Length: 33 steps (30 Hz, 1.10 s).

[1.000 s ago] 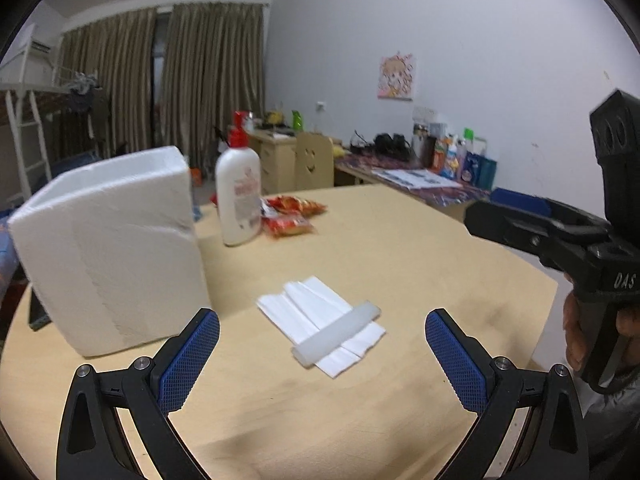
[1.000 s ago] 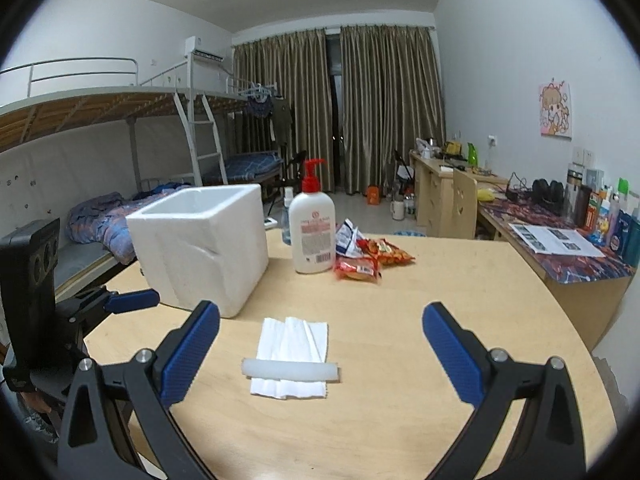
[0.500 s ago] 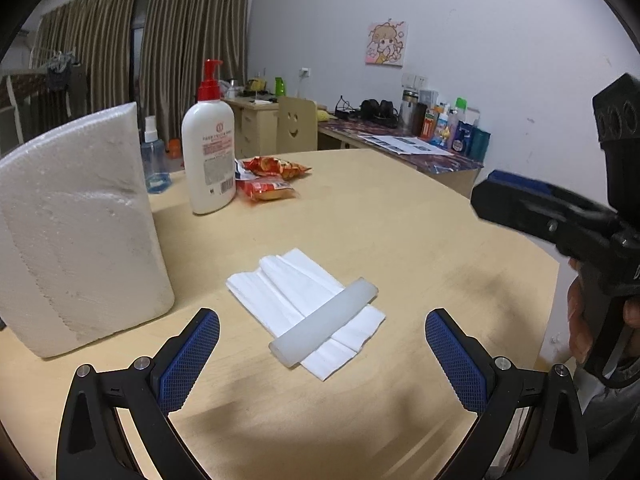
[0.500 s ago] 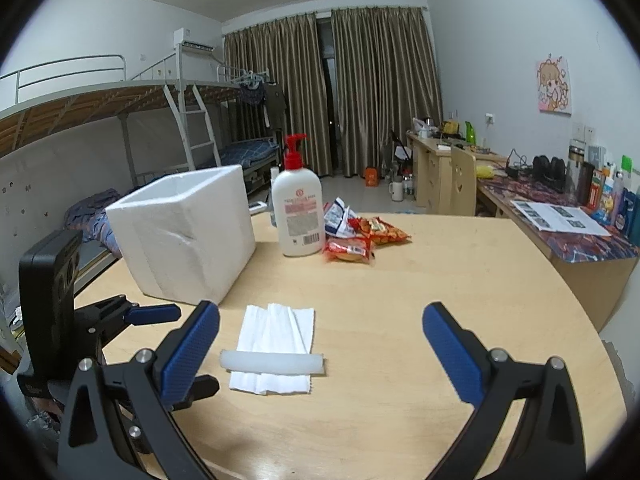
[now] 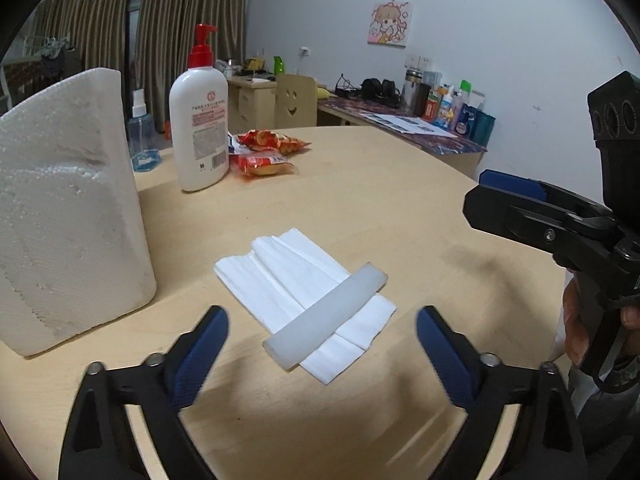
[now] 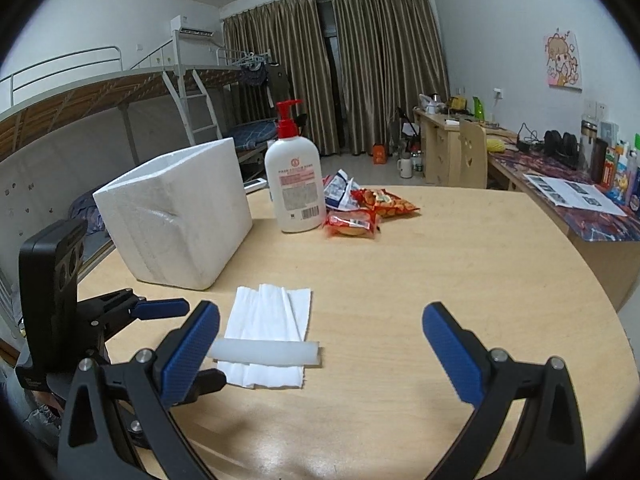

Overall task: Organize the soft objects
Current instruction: 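Withdraw both open tools from the foam box toward the white tissue, then close the left tool on the white foam bar and lift it off the tissue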

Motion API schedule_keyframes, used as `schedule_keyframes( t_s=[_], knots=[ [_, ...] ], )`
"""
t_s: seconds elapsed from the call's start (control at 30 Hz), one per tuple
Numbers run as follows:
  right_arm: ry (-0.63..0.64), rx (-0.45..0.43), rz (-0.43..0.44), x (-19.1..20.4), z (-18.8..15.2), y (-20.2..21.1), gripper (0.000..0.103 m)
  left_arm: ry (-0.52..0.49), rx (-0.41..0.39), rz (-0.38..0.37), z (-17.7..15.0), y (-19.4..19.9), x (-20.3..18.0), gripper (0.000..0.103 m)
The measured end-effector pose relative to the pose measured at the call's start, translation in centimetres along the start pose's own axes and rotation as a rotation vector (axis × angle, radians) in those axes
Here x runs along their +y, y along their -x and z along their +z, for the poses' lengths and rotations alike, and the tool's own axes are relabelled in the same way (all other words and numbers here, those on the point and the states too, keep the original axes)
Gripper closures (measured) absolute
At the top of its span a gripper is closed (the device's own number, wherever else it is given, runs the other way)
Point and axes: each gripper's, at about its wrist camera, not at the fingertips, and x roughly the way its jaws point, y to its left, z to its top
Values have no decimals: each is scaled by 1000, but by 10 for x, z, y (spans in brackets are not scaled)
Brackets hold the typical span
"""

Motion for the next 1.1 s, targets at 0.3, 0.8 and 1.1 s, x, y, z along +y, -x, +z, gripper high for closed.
schedule_keyframes(
  t_s=[0.3, 0.8, 1.1],
  knots=[
    [-17, -1, 43, -8, -2, -2, 0, 57, 87, -41, -2, -17, 10, 32],
    [-2, 15, 66, -10, 0, -9, 0, 97, 144, -46, -8, -24, 15, 68],
    [-8, 20, 52, -13, 0, -8, 0, -37, 103, -44, -13, -7, -13, 68]
  ],
)
